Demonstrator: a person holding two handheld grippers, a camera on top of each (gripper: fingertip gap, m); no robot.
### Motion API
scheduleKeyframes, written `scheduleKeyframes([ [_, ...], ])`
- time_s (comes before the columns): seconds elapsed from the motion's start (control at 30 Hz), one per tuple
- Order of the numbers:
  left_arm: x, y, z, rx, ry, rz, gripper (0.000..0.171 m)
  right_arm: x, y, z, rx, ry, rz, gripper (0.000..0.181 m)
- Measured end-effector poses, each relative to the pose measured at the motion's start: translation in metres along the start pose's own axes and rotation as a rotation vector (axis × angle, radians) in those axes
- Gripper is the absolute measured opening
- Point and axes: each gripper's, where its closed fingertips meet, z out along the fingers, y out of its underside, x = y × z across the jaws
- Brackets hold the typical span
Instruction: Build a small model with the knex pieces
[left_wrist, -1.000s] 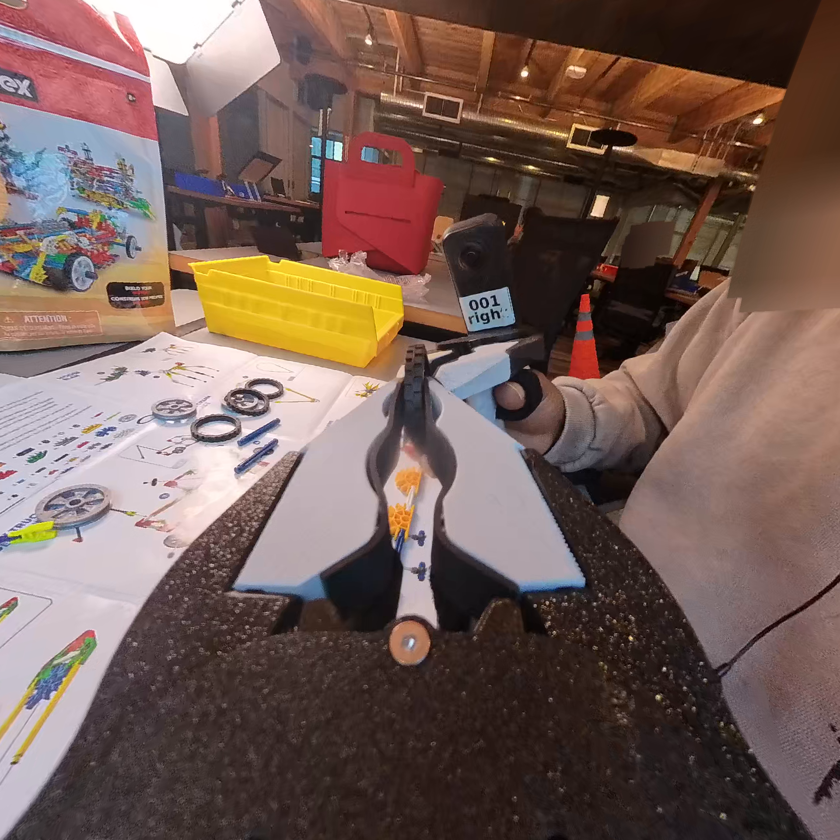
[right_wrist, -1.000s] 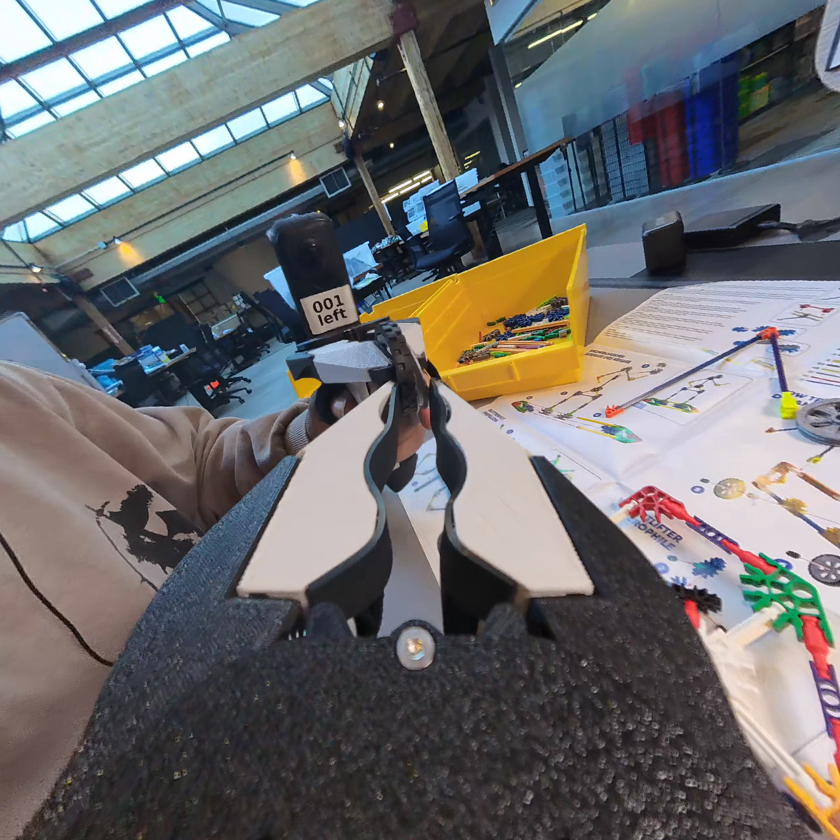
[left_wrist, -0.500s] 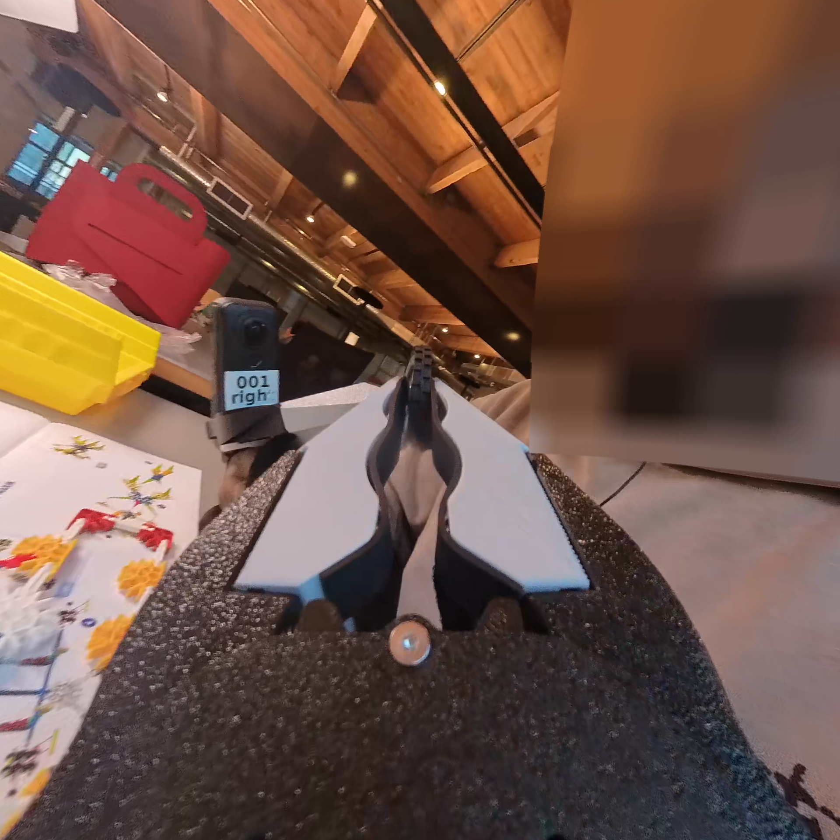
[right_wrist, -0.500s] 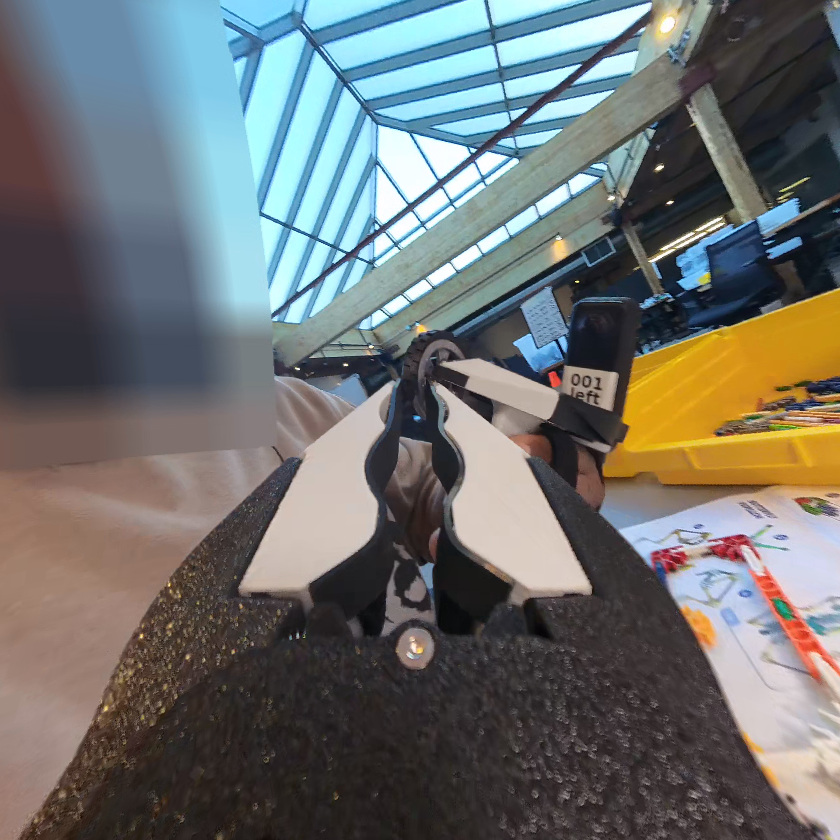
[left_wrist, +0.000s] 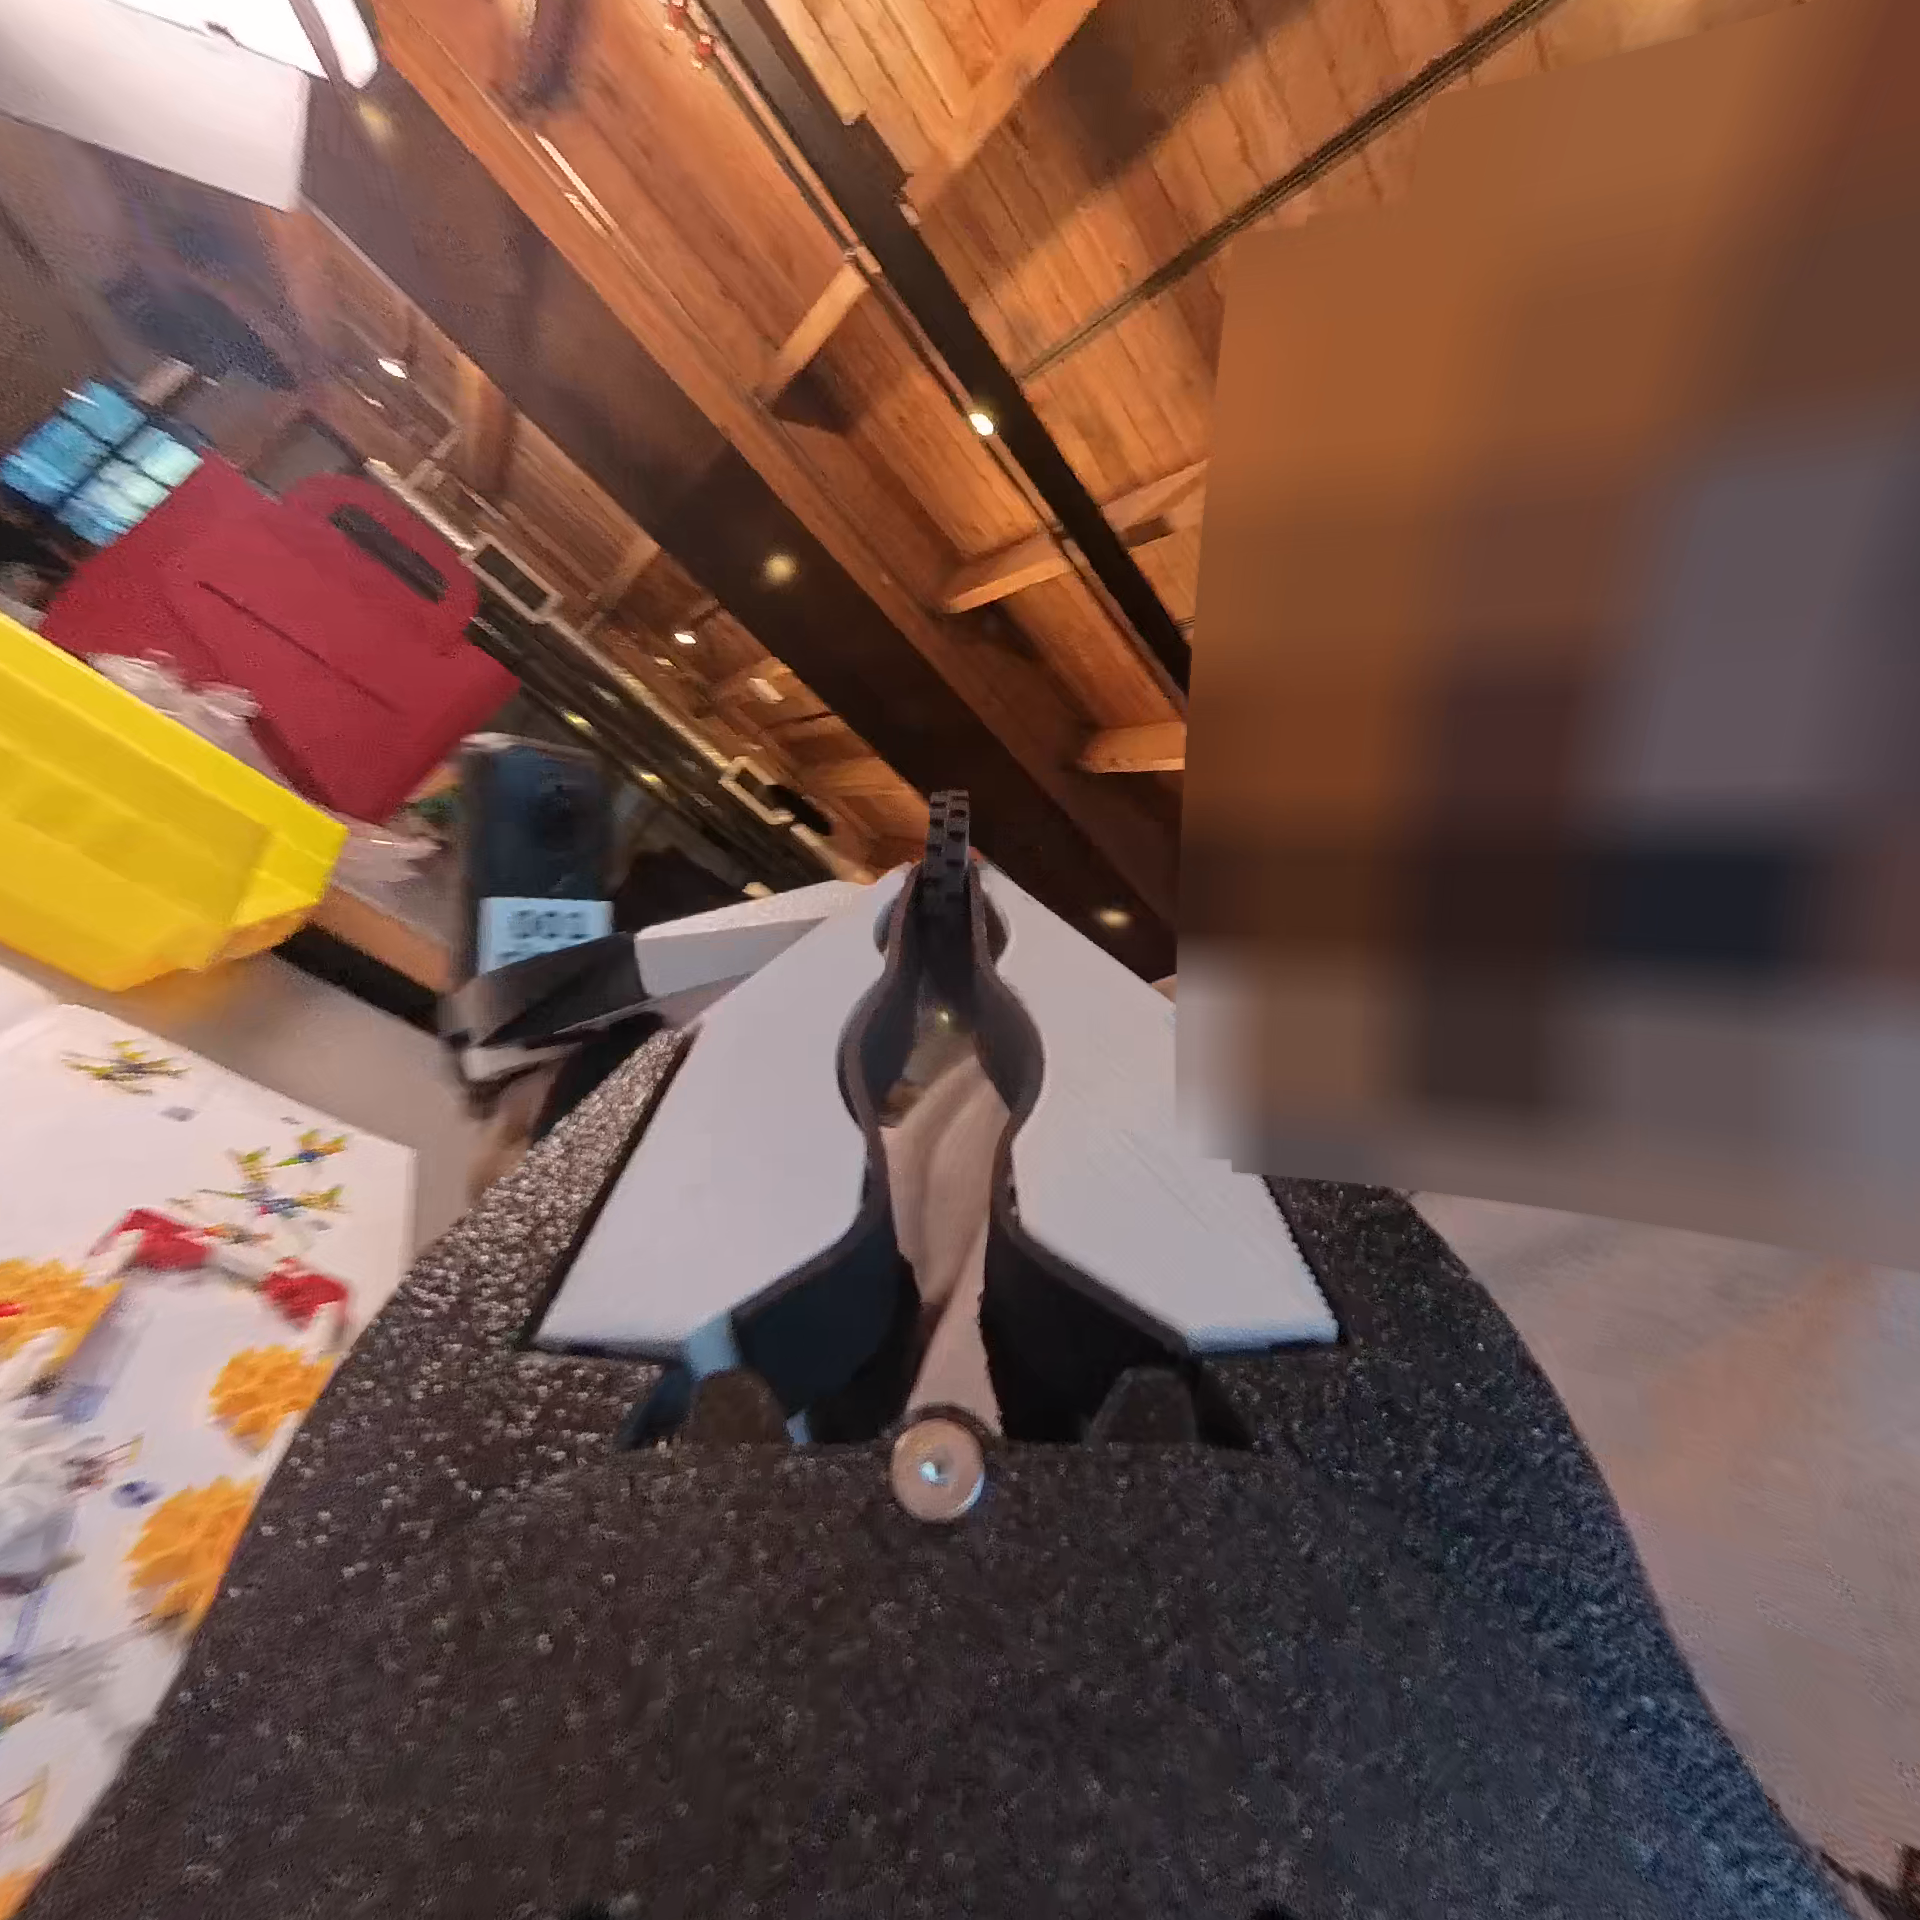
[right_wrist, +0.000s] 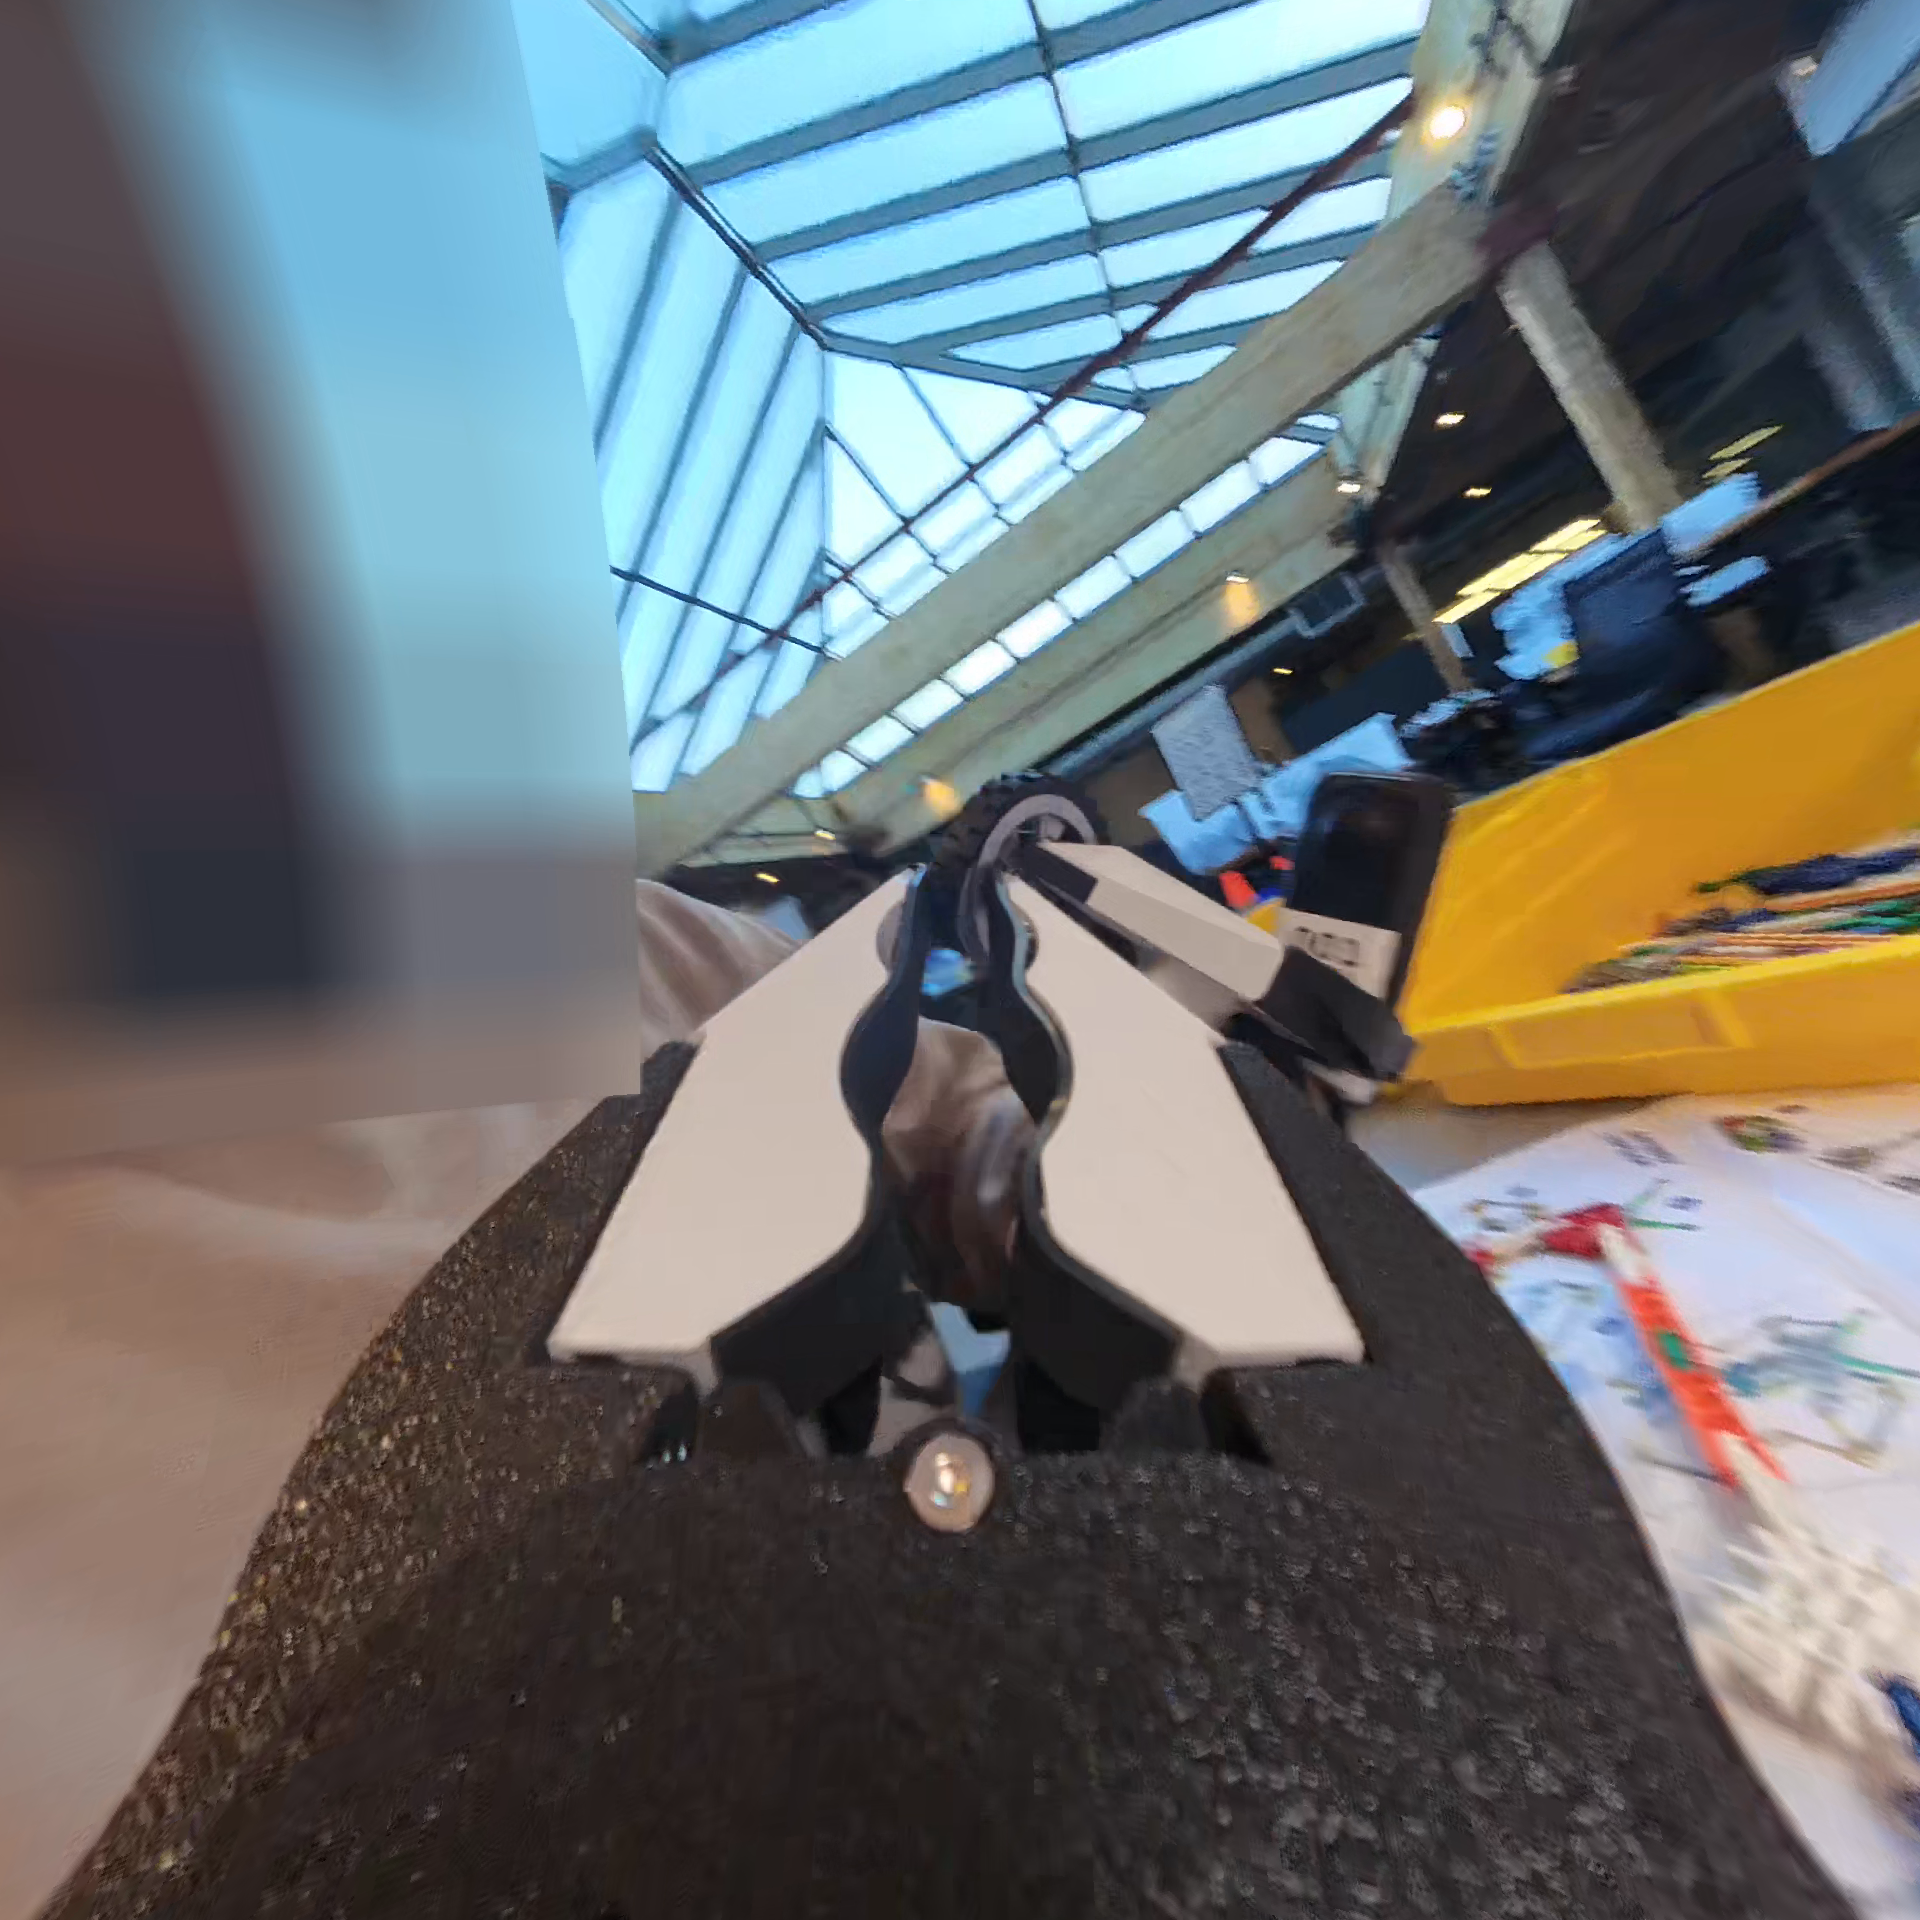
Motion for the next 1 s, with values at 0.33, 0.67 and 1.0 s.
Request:
scheduleKeyframes([
  [0.33,-0.041,0.005,-0.015,-0.35,-0.47,0.687,0.003,0.055,0.028,-0.018,-0.268,0.453,-0.216,0.015],
  [0.67,-0.041,0.014,-0.014,-0.432,-0.511,0.926,0.004,0.055,0.026,-0.015,-0.16,0.397,-0.034,0.015],
  [1.0,-0.054,0.02,-0.023,-0.501,-0.542,0.93,0.005,0.066,0.032,-0.025,-0.239,0.472,-0.132,0.011],
])
